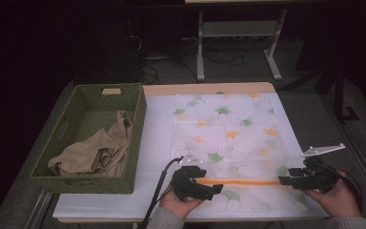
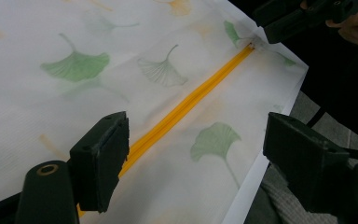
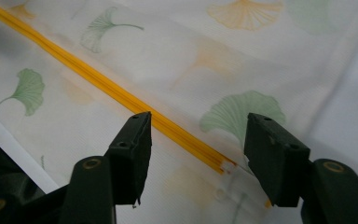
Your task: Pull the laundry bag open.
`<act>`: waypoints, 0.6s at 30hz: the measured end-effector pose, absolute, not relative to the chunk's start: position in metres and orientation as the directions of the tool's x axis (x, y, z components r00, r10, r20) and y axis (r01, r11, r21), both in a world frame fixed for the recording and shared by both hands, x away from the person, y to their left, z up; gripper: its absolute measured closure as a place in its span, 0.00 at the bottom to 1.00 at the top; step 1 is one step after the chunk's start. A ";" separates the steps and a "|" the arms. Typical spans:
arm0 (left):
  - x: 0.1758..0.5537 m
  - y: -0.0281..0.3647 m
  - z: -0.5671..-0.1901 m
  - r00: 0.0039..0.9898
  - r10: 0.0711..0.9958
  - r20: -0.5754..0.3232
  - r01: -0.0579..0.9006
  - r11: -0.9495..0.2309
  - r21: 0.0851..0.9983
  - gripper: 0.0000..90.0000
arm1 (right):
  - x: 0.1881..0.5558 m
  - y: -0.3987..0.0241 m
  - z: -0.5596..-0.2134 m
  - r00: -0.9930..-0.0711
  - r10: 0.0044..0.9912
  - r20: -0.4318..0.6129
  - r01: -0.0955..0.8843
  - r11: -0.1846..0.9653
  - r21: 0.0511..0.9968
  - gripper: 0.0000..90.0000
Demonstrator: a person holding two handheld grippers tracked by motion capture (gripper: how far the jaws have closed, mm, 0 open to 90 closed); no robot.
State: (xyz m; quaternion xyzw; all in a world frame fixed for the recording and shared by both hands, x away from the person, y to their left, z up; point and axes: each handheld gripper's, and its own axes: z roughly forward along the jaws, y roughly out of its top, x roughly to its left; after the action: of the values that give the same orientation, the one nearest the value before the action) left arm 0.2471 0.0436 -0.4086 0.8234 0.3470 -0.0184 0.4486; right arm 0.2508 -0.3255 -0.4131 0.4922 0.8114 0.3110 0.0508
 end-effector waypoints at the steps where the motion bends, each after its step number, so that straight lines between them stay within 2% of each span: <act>1: 0.248 0.040 -0.408 0.760 0.553 -0.343 0.589 -0.360 0.724 0.24 | 0.251 -0.329 -0.413 -0.499 0.836 0.229 0.776 0.314 0.547 0.46; 10: 0.259 -0.001 -0.409 0.765 0.527 -0.371 0.604 -0.386 0.697 0.24 | 0.253 -0.345 -0.418 -0.459 0.855 0.242 0.812 0.293 0.505 0.49; 18: 0.268 -0.029 -0.416 0.757 0.516 -0.401 0.627 -0.400 0.668 0.34 | 0.256 -0.358 -0.421 -0.409 0.871 0.272 0.843 0.247 0.478 0.56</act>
State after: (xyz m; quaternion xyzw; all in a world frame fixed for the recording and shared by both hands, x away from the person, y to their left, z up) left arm 0.2679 -0.0287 -0.4161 0.8340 0.3428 -0.0650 0.4274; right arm 0.2560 -0.3581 -0.4214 0.5428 0.7893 0.2858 0.0245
